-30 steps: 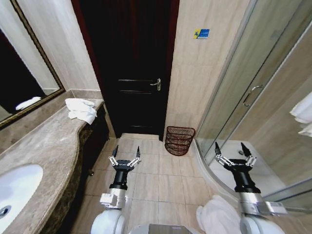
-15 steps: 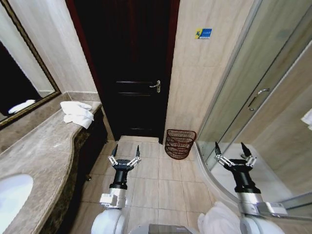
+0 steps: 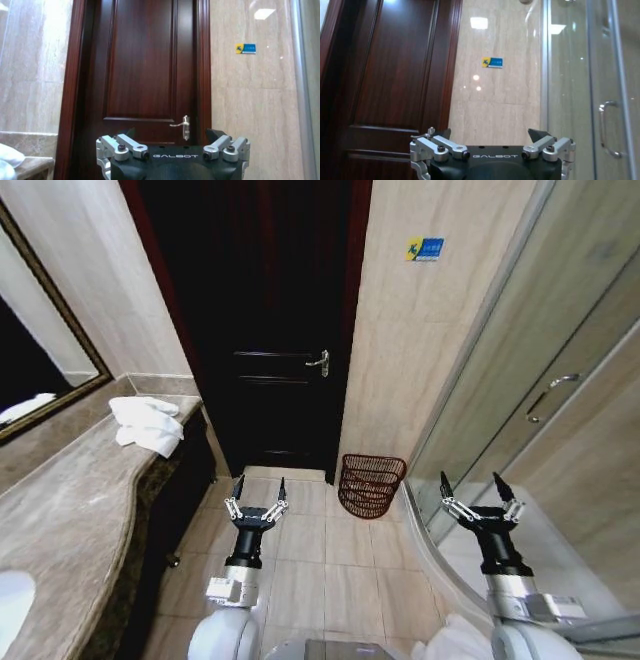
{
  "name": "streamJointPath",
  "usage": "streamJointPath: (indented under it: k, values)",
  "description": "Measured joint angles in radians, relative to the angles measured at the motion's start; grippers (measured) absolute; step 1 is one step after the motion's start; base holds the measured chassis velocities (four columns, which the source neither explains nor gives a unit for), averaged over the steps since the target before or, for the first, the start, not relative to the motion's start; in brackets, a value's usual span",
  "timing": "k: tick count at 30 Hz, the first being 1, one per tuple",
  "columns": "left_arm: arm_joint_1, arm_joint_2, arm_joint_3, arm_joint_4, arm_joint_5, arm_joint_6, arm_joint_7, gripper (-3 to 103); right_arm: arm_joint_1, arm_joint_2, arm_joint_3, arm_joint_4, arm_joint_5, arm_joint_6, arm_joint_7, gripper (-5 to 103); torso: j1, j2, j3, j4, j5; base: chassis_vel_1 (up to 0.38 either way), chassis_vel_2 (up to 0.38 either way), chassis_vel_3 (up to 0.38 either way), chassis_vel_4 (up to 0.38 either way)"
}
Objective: Discard the used towel into the hamper.
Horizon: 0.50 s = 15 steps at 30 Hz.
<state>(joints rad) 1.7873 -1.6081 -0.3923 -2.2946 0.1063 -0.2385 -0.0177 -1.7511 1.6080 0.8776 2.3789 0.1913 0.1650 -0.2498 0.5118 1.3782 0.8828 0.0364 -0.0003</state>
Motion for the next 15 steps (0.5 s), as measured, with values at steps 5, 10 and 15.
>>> streamJointPath:
  k: [5, 10, 15]
  values:
    - [-0.001, 0.000, -0.002, 0.001, -0.001, -0.002, 0.001, 94, -0.001, 0.000, -0.002, -0.001, -0.001, 0.008, -0.008, 100, 0.000, 0.000, 0.000, 0.0000, 0.0001, -0.136, 0.153, 0.148, -0.154]
    - [-0.002, 0.000, -0.002, 0.007, 0.005, -0.008, 0.002, 94, -0.001, 0.000, -0.002, -0.002, -0.001, 0.012, -0.016, 100, 0.000, 0.000, 0.000, 0.0000, 0.0001, -0.168, 0.155, 0.161, -0.168]
    - [-0.002, 0.000, -0.003, 0.011, 0.007, -0.006, -0.002, 94, 0.005, 0.000, -0.002, -0.011, 0.001, 0.037, -0.016, 100, 0.000, 0.000, 0.000, 0.0001, 0.0003, -0.183, 0.204, 0.175, -0.179]
